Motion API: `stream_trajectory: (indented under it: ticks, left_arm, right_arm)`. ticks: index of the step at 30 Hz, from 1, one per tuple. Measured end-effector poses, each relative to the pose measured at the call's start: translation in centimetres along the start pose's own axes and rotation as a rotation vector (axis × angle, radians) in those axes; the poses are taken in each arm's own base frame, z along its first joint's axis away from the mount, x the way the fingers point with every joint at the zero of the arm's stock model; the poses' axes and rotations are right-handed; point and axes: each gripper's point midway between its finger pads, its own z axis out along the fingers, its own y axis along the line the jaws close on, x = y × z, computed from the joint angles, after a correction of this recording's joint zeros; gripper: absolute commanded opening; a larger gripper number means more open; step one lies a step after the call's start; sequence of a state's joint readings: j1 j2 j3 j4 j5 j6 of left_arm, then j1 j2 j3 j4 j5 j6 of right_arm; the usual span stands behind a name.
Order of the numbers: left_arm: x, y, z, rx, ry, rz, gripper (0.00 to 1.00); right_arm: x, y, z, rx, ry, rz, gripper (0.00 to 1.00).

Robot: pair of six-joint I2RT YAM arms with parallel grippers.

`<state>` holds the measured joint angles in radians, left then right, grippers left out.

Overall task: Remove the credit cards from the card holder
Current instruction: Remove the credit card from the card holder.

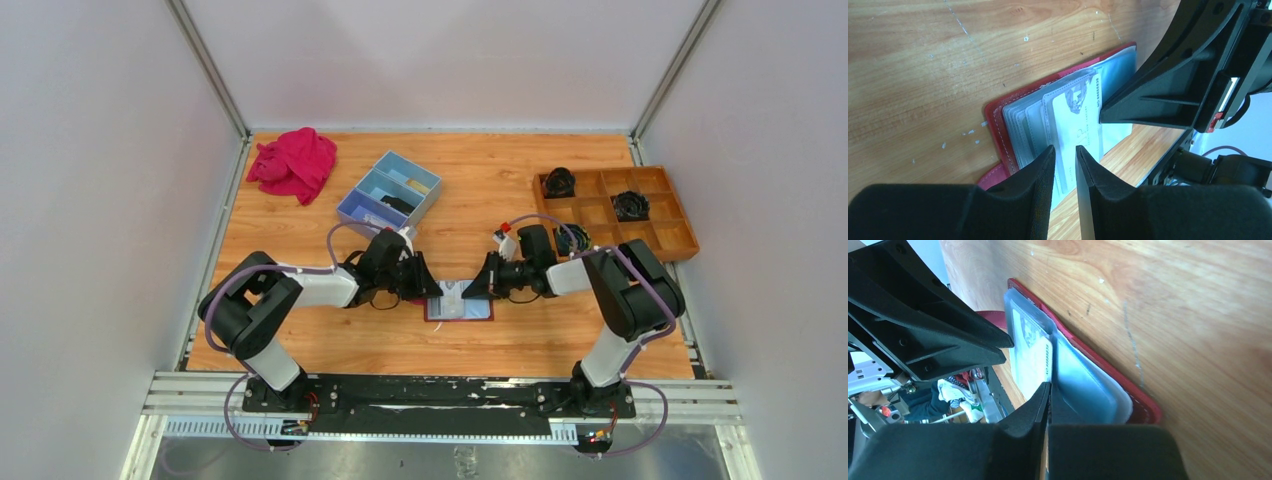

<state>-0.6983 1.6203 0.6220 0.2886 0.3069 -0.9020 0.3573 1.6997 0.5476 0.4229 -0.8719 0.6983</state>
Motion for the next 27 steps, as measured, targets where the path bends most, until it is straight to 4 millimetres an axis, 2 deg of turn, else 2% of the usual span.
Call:
stream_trajectory:
  ticks: [5, 22, 27]
  left_arm:
    - [0.0, 0.0, 0.0, 0.001, 0.0, 0.0, 0.29]
    - [0.0, 0.0, 0.0, 0.003, 0.001, 0.001, 0.29]
    - [0.0, 0.0, 0.0, 0.004, 0.002, 0.001, 0.29]
  right_arm:
    - [-0.2, -0.6, -0.7, 0.003, -0.013, 0.02, 0.0]
    - [-0.2, -1.0, -1.5, 0.047, -0.058, -0.007, 0.0]
    - [-0.3, -0.8, -2.3, 0.062, -0.092, -0.016, 0.0]
